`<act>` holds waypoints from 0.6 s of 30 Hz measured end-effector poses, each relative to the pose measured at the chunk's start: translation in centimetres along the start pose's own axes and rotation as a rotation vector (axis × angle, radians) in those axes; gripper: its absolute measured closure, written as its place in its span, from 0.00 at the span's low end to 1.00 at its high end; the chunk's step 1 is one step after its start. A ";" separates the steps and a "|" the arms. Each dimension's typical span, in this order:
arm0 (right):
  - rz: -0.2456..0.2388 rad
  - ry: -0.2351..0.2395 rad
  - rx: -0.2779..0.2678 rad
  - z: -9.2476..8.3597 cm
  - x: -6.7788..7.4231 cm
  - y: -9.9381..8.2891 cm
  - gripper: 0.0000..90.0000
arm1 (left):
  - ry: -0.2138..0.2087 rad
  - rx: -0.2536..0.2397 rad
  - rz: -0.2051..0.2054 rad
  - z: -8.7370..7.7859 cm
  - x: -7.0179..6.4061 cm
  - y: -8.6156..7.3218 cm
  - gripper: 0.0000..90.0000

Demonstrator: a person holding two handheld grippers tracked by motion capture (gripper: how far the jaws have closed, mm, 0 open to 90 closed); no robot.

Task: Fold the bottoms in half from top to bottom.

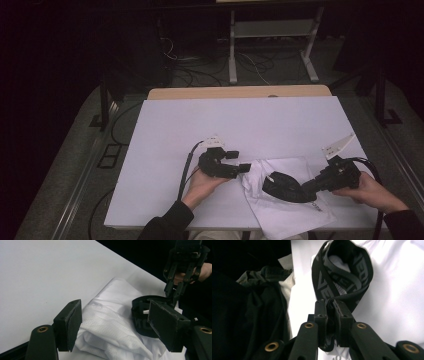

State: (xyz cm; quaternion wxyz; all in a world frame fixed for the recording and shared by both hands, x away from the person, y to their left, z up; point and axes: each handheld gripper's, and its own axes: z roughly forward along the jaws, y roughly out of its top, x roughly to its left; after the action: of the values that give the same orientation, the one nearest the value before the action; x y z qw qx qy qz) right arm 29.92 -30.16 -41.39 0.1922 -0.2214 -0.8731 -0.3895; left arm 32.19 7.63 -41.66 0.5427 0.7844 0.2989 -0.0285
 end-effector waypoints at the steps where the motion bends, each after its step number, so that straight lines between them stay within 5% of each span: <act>1: 0.003 -0.001 0.012 0.1 0.0 0.0 0.82 | 0.000 0.000 0.000 0.0 0.0 0.0 0.30; 9: 0.006 -0.024 0.032 -0.4 0.6 0.3 0.59 | 0.000 -0.004 0.000 0.0 0.0 0.0 0.30; 18: -0.007 -0.069 0.012 -0.9 0.9 3.0 0.58 | 0.000 -0.013 0.003 -0.1 0.1 0.0 0.30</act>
State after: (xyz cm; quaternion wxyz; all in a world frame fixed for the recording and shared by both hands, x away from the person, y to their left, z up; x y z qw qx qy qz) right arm 30.95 -28.87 -38.60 0.1619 -0.2306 -0.8823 -0.3770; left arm 32.25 7.78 -41.61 0.5479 0.7813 0.2980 -0.0255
